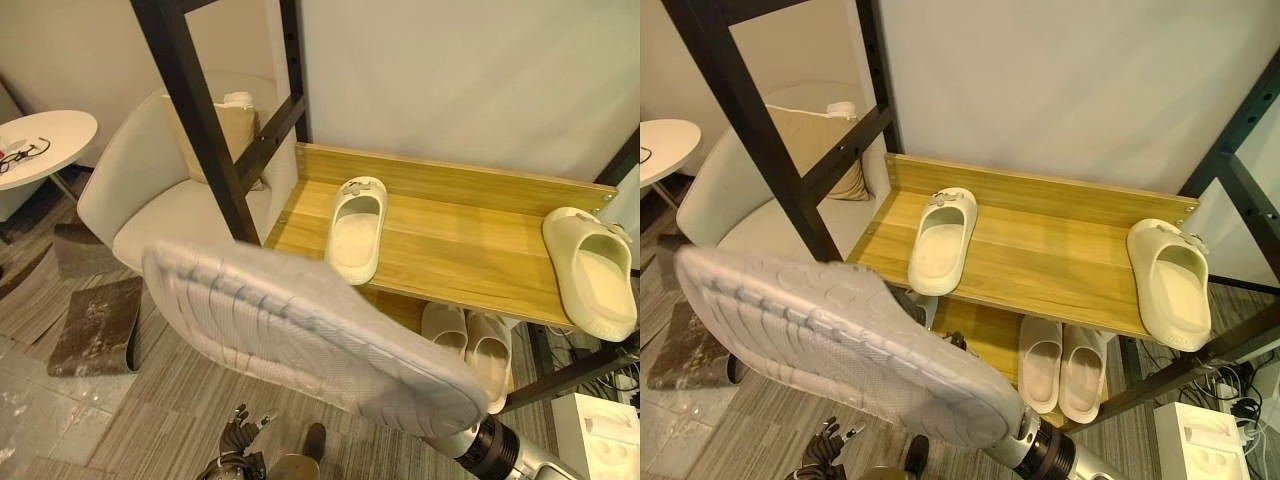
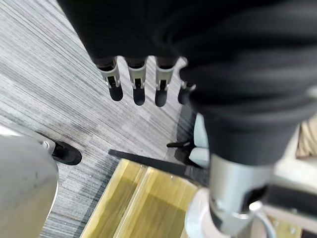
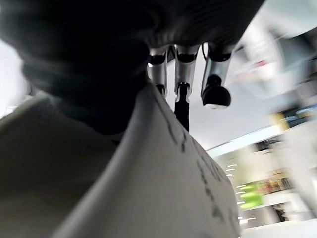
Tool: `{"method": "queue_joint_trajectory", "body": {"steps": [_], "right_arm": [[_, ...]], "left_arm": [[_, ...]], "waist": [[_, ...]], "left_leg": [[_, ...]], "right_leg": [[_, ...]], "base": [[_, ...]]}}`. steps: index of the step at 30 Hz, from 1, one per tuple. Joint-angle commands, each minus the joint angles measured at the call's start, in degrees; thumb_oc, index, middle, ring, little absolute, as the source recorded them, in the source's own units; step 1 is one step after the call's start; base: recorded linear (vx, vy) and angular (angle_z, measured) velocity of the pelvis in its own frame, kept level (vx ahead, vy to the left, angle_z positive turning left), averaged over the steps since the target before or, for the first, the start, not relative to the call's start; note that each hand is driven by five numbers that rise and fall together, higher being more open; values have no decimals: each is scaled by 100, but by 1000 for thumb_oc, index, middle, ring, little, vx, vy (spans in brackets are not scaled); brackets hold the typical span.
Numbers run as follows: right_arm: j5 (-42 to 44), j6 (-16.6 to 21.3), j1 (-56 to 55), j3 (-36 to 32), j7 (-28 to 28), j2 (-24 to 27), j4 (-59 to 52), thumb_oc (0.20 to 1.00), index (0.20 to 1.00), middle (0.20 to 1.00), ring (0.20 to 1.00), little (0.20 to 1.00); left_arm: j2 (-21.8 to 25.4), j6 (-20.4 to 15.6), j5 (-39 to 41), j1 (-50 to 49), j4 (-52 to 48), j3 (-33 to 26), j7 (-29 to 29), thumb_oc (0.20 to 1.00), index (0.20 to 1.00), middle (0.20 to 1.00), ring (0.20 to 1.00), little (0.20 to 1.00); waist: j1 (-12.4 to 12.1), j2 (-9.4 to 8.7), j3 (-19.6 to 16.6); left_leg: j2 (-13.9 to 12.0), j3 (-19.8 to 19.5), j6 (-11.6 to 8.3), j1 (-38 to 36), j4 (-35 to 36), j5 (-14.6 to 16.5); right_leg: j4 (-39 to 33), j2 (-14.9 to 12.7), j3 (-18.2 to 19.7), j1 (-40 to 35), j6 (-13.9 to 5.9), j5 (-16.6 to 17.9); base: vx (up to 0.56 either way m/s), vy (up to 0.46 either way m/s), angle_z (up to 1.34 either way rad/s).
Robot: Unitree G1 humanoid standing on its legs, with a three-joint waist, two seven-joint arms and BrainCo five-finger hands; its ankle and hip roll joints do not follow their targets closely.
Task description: Arrange the slippers neatly on the shoe rack.
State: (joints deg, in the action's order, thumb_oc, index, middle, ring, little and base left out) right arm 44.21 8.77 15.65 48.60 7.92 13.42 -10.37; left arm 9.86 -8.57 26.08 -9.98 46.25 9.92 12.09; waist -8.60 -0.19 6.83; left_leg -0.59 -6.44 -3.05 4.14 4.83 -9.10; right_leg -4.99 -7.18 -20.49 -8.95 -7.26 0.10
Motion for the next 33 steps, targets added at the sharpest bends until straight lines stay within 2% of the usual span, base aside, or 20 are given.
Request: {"method": "queue_joint_trajectory", "body": {"steps": [1, 3, 6, 7, 9, 10, 11, 12, 13, 15, 19, 20, 22, 26, 27, 28, 29, 30, 33], "right_arm": [[-2130, 143, 337, -50, 39, 64, 6, 200, 200, 200, 200, 200], [-3119, 159, 109, -129, -157, 126, 603, 200, 200, 200, 200, 200], [-5749, 229, -114, -553, -1328, 514, 1952, 200, 200, 200, 200, 200], [-5891, 219, -246, -687, -1486, 440, 2143, 200, 200, 200, 200, 200], [-6605, 130, -184, -967, -2119, 595, 2637, 200, 200, 200, 200, 200], [-6942, -11, 12, -1323, -2641, 713, 3002, 200, 200, 200, 200, 200], [-6949, -5, 24, -1330, -2652, 709, 3018, 200, 200, 200, 200, 200], [-7050, -80, 196, -1490, -2892, 713, 3133, 200, 200, 200, 200, 200], [-7424, -304, 657, -1789, -3476, 889, 3539, 200, 200, 200, 200, 200], [-7494, -392, 886, -1887, -3636, 911, 3710, 200, 200, 200, 200, 200], [-7656, -795, 1842, -2232, -4424, 1247, 4422, 200, 200, 200, 200, 200], [-7707, -975, 2344, -2262, -4632, 1466, 4800, 200, 200, 200, 200, 200], [-7691, -1016, 2487, -2248, -4695, 1480, 4914, 200, 200, 200, 200, 200], [-7748, -1236, 3504, -1953, -4886, 1975, 5898, 200, 200, 200, 200, 200], [-7746, -1233, 3510, -1950, -4888, 1973, 5904, 200, 200, 200, 200, 200], [-7705, -1266, 3689, -1861, -4955, 2030, 6216, 200, 200, 200, 200, 200], [-7705, -1265, 3690, -1860, -4956, 2029, 6218, 200, 200, 200, 200, 200], [-7576, -1280, 4063, -1679, -4981, 2159, 6680, 200, 200, 200, 200, 200], [-7512, -1253, 4292, -1478, -5051, 2130, 7136, 200, 200, 200, 200, 200]], "left_arm": [[152, -335, 2, 562, 271, -31, -11, 1000, 1000, 1000, 1000, 1000], [112, -366, -13, 544, 341, -53, 5, 1000, 1000, 1000, 1000, 1000], [55, -445, -52, 501, 394, 77, 33, 1000, 1000, 1000, 1000, 1000], [43, -451, -64, 509, 413, 133, 41, 1000, 1000, 1000, 1000, 1000], [92, -516, 26, 529, 261, 275, 58, 1000, 1000, 1000, 1000, 1000], [178, -600, 100, 559, -84, 468, 82, 1000, 1000, 1000, 1000, 1000], [181, -594, 105, 567, -94, 475, 85, 1000, 1000, 1000, 1000, 1000], [224, -637, 155, 601, -231, 574, 81, 1000, 1000, 1000, 1000, 1000], [312, -715, 245, 697, -528, 772, 95, 1000, 1000, 1000, 1000, 1000], [350, -742, 280, 744, -652, 845, 104, 1000, 1000, 1000, 1000, 1000], [488, -860, 495, 845, -1115, 1065, 135, 1000, 1000, 1000, 1000, 1000], [539, -890, 539, 906, -1217, 1138, 141, 1000, 1000, 1000, 1000, 1000], [542, -902, 575, 935, -1248, 1145, 149, 1000, 1000, 1000, 1000, 1000], [648, -995, 682, 1130, -1630, 1284, 210, 1000, 1000, 1000, 1000, 1000], [646, -995, 682, 1131, -1630, 1282, 210, 1000, 1000, 1000, 1000, 1000], [679, -1025, 673, 1162, -1701, 1346, 217, 1000, 1000, 1000, 1000, 1000], [678, -1025, 673, 1162, -1701, 1346, 217, 1000, 1000, 1000, 1000, 1000], [713, -1042, 717, 1241, -1769, 1404, 216, 1000, 1000, 1000, 1000, 1000], [710, -1053, 719, 1366, -1755, 1481, 256, 1000, 1000, 1000, 1000, 1000]], "waist": [[-96, -151, 378], [-96, -147, 419], [-121, -128, 599], [-137, -113, 652], [-196, -67, 814], [-251, 31, 1114], [-247, 33, 1112], [-259, 88, 1245], [-278, 229, 1526], [-278, 284, 1592], [-282, 435, 1848], [-302, 471, 1884], [-318, 474, 1858], [-366, 519, 1955], [-367, 516, 1948], [-391, 514, 1985], [-392, 512, 1984], [-421, 524, 2037], [-441, 555, 2072]], "left_leg": [[-77, -198, -42, -665, -94, 914], [-74, -248, -50, -637, -111, 910], [-56, -393, -76, -512, -207, 904], [-43, -457, -84, -438, -252, 890], [-13, -570, -105, -258, -343, 856], [66, -713, -115, 54, -494, 792], [72, -726, -114, 84, -519, 796], [121, -782, -110, 234, -589, 764], [162, -827, -89, 545, -778, 749], [192, -816, -63, 741, -923, 753], [312, -730, 17, 1491, -1542, 850], [385, -695, 34, 1858, -1836, 931], [397, -645, 35, 1985, -1922, 964], [551, -540, 97, 2773, -2606, 1161], [553, -536, 98, 2787, -2614, 1164], [566, -532, 108, 2867, -2822, 1392], [566, -530, 108, 2870, -2824, 1393], [657, -529, 151, 3279, -3203, 1492], [744, -535, 177, 3645, -3500, 1561]], "right_leg": [[15, -157, -81, 153, 44, -59], [22, -159, -123, 146, 34, -76], [62, -146, -258, 176, 24, -115], [80, -148, -306, 210, 23, -124], [123, -159, -420, 297, 31, -138], [227, -193, -522, 516, 26, -129], [245, -198, -533, 536, 26, -134], [310, -224, -569, 681, 29, -120], [608, -323, -566, 1059, 44, -138], [808, -398, -527, 1299, 54, -151], [1575, -677, -286, 2160, 85, -226], [1940, -778, -126, 2583, 99, -330], [2057, -812, -53, 2740, 97, -366], [2900, -970, 206, 3617, 114, -581], [2910, -972, 211, 3634, 113, -585], [3170, -995, 301, 3757, 72, -797], [3174, -996, 303, 3761, 72, -799], [3578, -1072, 374, 4160, 100, -932], [3946, -1146, 461, 4550, 125, -1048]], "base": [[-30, 10, 10], [-15, 2, 22], [-53, -5, 11], [-100, -9, 16], [-202, -31, 35], [-260, -27, 34], [-292, -9, 36], [-282, 40, 44], [-279, 40, 36], [-201, 84, 10], [-188, 144, 3], [-128, 138, -10], [-65, 104, 2], [-88, 113, 4], [15, 56, -1], [53, -2, 3], [6, 53, 5], [-45, 56, 4], [-33, 54, 1]]}}
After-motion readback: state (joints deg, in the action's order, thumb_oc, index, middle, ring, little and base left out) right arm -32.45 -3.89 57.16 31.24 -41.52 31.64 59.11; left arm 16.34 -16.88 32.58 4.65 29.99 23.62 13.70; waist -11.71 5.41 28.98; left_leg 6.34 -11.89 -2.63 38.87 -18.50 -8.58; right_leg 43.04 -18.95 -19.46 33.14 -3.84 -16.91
